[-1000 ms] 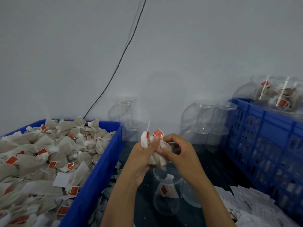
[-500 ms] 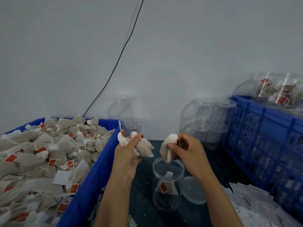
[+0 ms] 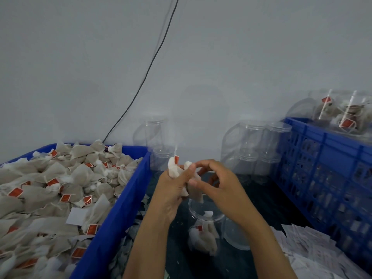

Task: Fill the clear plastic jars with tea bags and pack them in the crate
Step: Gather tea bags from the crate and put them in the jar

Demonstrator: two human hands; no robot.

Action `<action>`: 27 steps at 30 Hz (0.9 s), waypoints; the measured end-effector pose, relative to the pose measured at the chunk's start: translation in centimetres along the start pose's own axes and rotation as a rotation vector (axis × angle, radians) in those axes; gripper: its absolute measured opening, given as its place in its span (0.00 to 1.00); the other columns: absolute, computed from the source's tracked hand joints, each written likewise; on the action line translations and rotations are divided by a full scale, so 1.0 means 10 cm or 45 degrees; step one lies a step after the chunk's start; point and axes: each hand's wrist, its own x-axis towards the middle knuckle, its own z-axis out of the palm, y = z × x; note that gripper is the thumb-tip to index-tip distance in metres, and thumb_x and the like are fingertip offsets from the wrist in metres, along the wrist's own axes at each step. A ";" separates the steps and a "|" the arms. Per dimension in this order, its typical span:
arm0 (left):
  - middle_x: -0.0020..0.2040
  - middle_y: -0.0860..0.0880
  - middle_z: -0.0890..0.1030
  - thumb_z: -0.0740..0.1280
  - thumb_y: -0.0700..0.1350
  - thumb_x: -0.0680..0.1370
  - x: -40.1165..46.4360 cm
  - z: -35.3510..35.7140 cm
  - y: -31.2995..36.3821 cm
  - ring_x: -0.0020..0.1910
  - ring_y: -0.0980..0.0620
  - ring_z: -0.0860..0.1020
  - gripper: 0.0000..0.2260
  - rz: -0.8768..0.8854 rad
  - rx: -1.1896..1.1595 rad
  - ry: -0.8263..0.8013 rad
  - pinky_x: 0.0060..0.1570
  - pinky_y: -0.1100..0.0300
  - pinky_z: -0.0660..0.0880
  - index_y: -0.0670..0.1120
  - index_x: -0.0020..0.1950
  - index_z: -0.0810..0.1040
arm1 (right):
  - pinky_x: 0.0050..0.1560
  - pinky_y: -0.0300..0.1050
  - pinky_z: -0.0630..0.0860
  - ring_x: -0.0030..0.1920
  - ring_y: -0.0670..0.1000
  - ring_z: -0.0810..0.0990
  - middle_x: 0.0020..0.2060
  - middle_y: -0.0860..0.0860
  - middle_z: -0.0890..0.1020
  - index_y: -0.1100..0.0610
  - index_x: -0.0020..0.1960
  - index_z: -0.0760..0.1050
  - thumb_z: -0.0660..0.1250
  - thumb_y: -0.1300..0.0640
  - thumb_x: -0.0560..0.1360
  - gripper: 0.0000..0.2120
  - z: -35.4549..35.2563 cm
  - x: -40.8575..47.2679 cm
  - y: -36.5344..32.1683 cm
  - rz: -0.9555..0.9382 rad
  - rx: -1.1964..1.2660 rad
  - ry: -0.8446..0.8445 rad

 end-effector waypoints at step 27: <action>0.51 0.37 0.81 0.57 0.28 0.75 -0.01 -0.14 0.13 0.51 0.41 0.82 0.20 -0.142 -0.512 0.003 0.40 0.51 0.83 0.42 0.66 0.66 | 0.55 0.41 0.74 0.51 0.42 0.75 0.50 0.42 0.77 0.47 0.56 0.73 0.70 0.48 0.74 0.12 -0.08 -0.01 0.16 0.114 -0.337 0.042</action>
